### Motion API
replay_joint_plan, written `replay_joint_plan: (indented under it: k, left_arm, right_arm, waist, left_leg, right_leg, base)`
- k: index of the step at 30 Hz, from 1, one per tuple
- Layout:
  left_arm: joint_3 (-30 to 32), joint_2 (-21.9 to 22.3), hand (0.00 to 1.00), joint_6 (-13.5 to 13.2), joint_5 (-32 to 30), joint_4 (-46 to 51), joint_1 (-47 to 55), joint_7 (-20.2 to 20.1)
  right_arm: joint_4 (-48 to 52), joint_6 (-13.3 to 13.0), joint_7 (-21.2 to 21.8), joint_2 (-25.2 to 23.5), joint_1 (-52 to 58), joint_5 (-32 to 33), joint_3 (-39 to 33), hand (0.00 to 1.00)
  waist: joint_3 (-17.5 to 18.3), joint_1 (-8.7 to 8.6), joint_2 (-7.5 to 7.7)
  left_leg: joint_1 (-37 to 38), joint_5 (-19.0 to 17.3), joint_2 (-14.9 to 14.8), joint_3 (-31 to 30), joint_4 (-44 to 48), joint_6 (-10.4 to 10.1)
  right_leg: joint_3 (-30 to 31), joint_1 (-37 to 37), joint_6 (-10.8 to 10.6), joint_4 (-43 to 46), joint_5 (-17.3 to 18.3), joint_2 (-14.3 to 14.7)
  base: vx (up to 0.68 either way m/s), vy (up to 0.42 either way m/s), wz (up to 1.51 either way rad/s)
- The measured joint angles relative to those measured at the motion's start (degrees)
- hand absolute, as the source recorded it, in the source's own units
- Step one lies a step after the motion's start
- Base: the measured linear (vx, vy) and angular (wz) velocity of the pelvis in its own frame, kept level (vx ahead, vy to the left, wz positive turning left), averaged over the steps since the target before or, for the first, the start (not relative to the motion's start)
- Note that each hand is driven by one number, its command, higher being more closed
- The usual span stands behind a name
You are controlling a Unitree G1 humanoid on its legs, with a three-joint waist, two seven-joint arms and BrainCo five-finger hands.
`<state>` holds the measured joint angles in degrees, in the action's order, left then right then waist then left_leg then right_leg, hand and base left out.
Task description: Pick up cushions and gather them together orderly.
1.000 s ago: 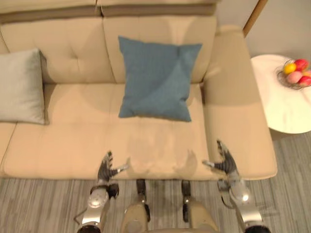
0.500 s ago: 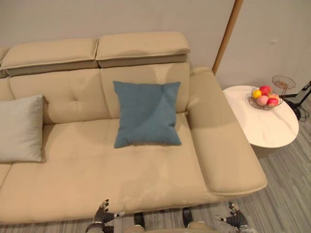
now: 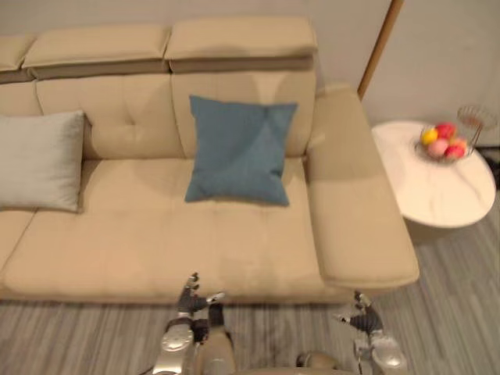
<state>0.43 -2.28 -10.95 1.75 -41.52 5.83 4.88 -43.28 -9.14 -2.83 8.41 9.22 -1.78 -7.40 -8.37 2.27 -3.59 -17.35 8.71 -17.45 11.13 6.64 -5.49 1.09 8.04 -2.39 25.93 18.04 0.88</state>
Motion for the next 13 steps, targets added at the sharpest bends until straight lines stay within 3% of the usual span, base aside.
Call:
replay_joint_plan:
  k: [1, 3, 5, 6, 8, 10, 13]
  left_arm:
    - [0.06, -0.28, 0.00, 0.30, -0.03, 0.00, 1.02, 0.04]
    - [0.13, -0.88, 0.00, 0.51, -0.10, -0.01, 1.01, 0.05]
    - [0.20, -1.07, 0.00, 0.49, -0.14, 0.07, 0.90, 0.01]
    - [0.37, -1.57, 0.00, 0.50, -0.12, 0.06, 0.94, 0.01]
    - [0.42, -2.10, 0.00, 0.54, -0.11, -0.09, 1.06, -0.14]
    - [0.56, -2.69, 0.00, 0.53, -0.11, -0.15, 1.07, -0.77]
    - [0.78, -4.39, 0.00, 0.60, -0.12, -0.17, 1.53, -0.99]
  right_arm:
    - [-0.40, 0.58, -0.26, -0.30, 0.61, 0.20, -0.12, 0.00]
    - [-0.70, 0.63, -0.72, -0.85, 0.62, 0.20, -1.26, 0.00]
    - [-0.77, 0.65, -0.75, -0.65, 0.64, 0.22, -1.28, 0.00]
    - [-0.83, 0.65, -0.69, -0.43, 0.23, 0.21, -1.30, 0.00]
    - [-0.84, 0.62, -0.66, -0.18, -0.44, 0.19, -1.96, 0.00]
    - [-1.67, 0.61, -0.53, -0.53, -0.54, 0.17, -2.28, 0.00]
    - [-3.68, 0.63, -0.26, -1.00, -0.38, 0.15, -3.89, 0.00]
  waist:
    - [0.10, -0.12, 0.59]
    - [-0.57, -0.24, 2.05]
    - [-0.61, -0.78, 2.60]
    - [-0.56, -1.10, 2.54]
    - [-0.12, -1.35, 1.83]
    - [0.37, -1.40, 2.27]
    - [2.20, -1.71, 4.37]
  left_leg:
    - [0.80, -2.61, -0.28, 0.73, -1.89, -2.40]
    - [0.71, -2.71, 1.75, 1.18, 5.15, -2.27]
    - [0.83, -8.11, 3.68, 0.96, 13.72, -1.16]
    - [1.24, -12.88, 3.66, 0.93, 18.30, -0.37]
    - [3.07, -16.81, 3.58, 0.89, 20.09, 0.10]
    - [6.08, -16.94, 5.83, 1.12, 13.04, -0.20]
    - [10.61, -12.39, 10.91, 1.61, 1.10, 0.70]
  right_leg:
    - [-1.43, 0.07, 2.01, -1.32, -1.24, -0.67]
    - [-1.54, 0.43, 2.37, -3.08, -3.37, -2.33]
    - [-1.90, 1.00, 1.73, -5.10, -5.43, -3.77]
    - [-1.77, 1.42, 1.15, -6.32, -6.96, -4.07]
    - [-1.60, 1.59, -0.07, -7.65, -8.56, -4.47]
    - [-1.70, 0.85, -2.19, -10.66, -10.26, -5.05]
    - [-1.84, -1.68, -3.45, -16.89, -13.74, -8.46]
  base:
    - [-0.26, -0.089, 0.33]
    - [-0.22, -0.033, 0.20]
    - [-0.18, 0.065, 0.18]
    - [-0.12, 0.141, 0.04]
    - [-0.11, 0.178, 0.01]
    - [-0.16, 0.202, 0.11]
    - [-0.09, 0.133, 0.16]
